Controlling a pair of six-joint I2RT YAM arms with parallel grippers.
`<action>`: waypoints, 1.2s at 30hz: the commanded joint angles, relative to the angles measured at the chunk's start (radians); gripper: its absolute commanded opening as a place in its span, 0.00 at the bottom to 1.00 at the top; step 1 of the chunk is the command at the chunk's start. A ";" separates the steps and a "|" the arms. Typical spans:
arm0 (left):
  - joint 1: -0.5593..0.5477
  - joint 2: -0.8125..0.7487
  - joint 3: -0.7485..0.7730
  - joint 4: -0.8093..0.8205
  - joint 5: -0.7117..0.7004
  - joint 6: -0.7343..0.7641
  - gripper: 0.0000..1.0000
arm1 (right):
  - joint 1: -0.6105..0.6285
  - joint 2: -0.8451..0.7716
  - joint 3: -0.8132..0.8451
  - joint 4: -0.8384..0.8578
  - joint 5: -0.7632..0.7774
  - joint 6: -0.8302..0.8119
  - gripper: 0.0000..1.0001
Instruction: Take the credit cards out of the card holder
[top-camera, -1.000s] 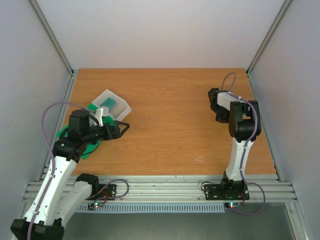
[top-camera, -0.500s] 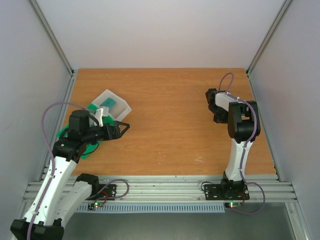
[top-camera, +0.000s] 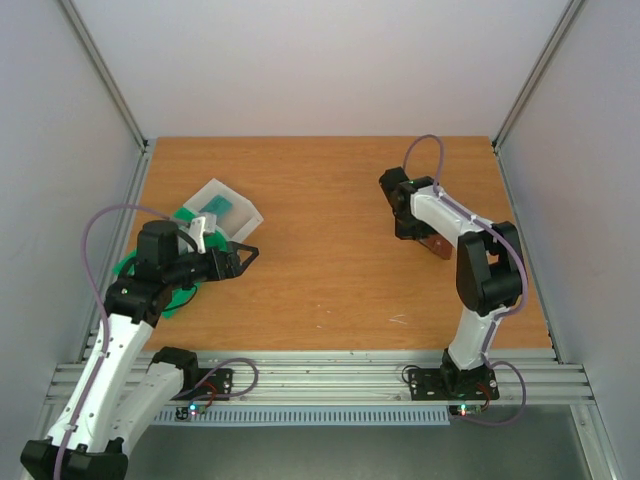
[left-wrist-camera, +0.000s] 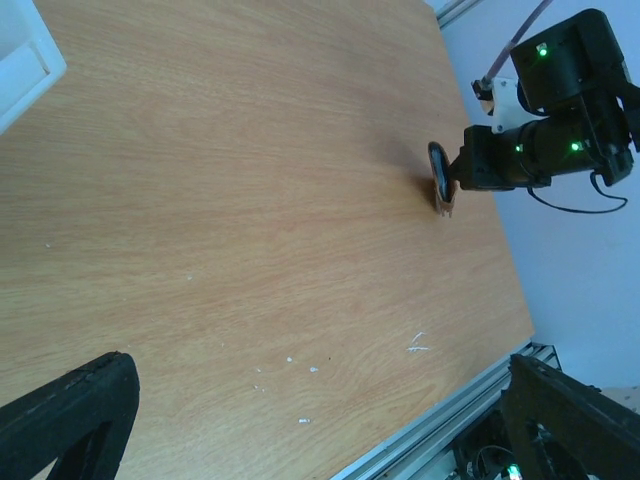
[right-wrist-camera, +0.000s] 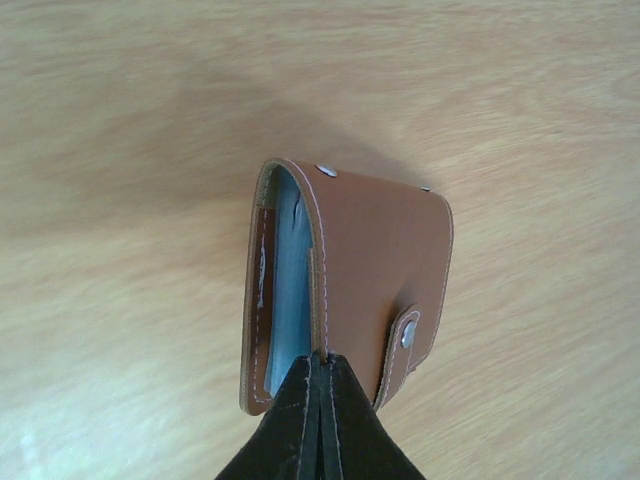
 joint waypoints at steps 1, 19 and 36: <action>-0.003 -0.022 -0.005 0.022 -0.019 0.018 0.99 | 0.066 -0.062 -0.041 -0.008 -0.119 0.005 0.01; -0.003 -0.034 0.005 -0.015 -0.100 0.022 0.99 | 0.641 -0.142 -0.189 0.164 -0.329 -0.134 0.02; -0.034 0.121 0.034 -0.049 -0.065 0.022 0.89 | 0.672 -0.307 -0.318 0.105 -0.381 0.202 0.28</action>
